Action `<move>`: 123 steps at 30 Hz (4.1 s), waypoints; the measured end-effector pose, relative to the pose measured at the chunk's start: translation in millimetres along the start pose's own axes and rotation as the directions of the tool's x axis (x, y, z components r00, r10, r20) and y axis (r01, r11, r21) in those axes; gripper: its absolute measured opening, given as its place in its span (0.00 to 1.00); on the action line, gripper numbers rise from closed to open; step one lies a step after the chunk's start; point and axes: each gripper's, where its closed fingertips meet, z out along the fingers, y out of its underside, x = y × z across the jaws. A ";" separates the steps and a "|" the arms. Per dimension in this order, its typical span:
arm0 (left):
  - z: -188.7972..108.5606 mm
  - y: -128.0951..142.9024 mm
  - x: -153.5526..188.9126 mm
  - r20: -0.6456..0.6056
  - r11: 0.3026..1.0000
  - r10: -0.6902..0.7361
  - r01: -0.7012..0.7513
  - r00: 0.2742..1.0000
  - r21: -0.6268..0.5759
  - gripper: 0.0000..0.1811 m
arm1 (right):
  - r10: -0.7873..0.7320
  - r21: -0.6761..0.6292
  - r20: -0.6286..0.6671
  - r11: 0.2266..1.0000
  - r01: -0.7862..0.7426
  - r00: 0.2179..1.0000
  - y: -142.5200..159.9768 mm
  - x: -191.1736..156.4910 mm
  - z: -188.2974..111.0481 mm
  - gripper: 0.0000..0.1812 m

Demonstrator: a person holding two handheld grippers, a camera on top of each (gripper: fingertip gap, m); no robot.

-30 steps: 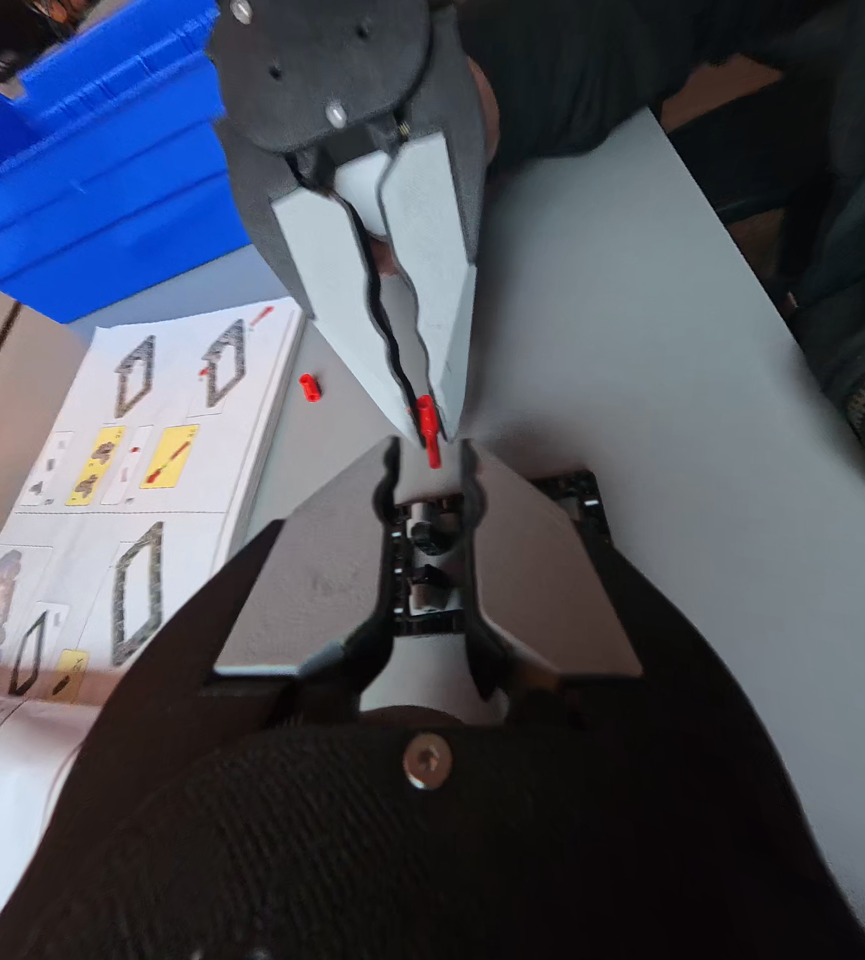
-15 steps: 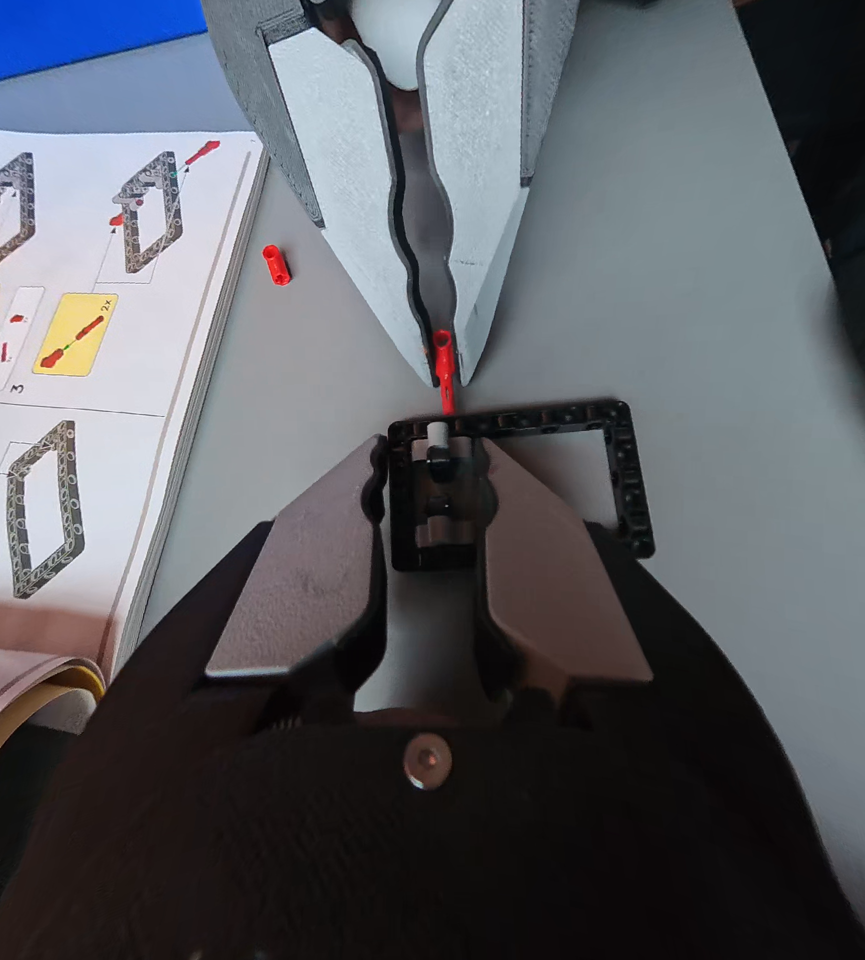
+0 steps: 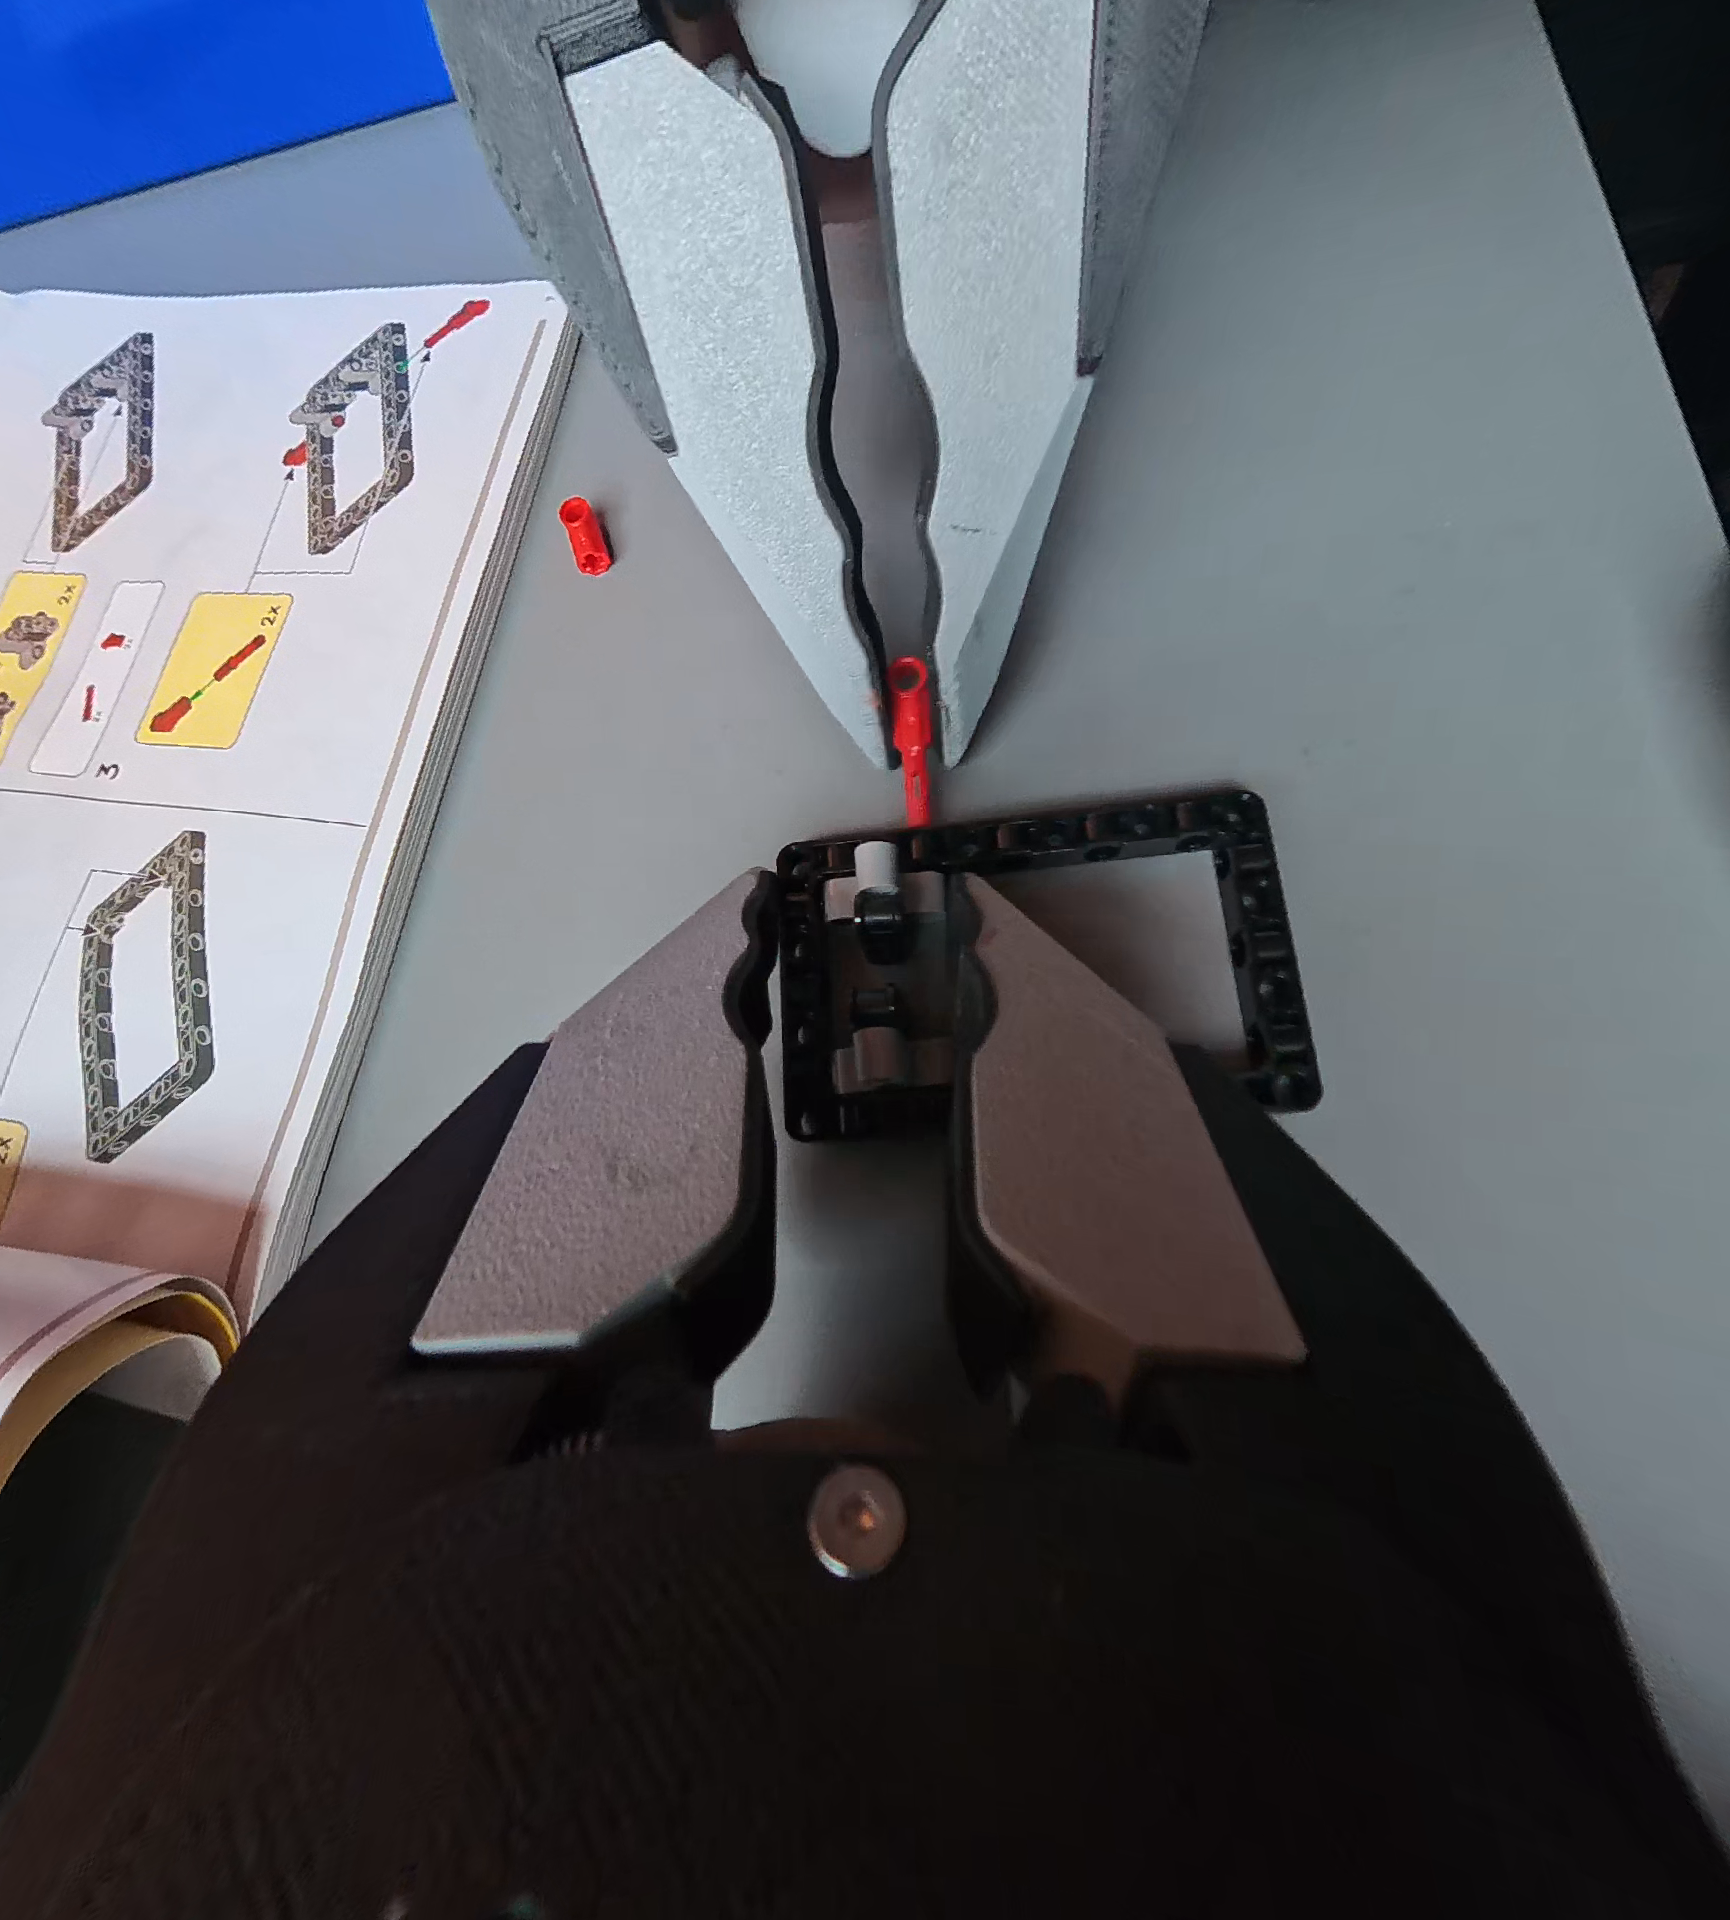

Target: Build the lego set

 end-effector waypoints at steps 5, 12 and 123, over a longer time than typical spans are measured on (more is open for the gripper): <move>-2.0 -1.8 0.3 0.007 1.000 0.012 -0.012 1.000 0.017 0.17 | -0.045 -0.013 -0.017 0.999 0.045 0.999 -1.1 -1.9 1.0 0.03; -4.1 -2.4 2.8 0.026 0.999 0.027 -0.027 0.999 0.023 0.17 | -0.037 0.021 -0.017 0.999 0.038 0.999 -3.9 -4.0 2.1 0.02; -15.1 -37.9 -22.3 0.531 0.725 0.682 -0.560 0.503 -0.401 0.02 | 0.009 0.299 -0.205 0.953 0.054 0.979 -31.7 18.4 -29.5 0.03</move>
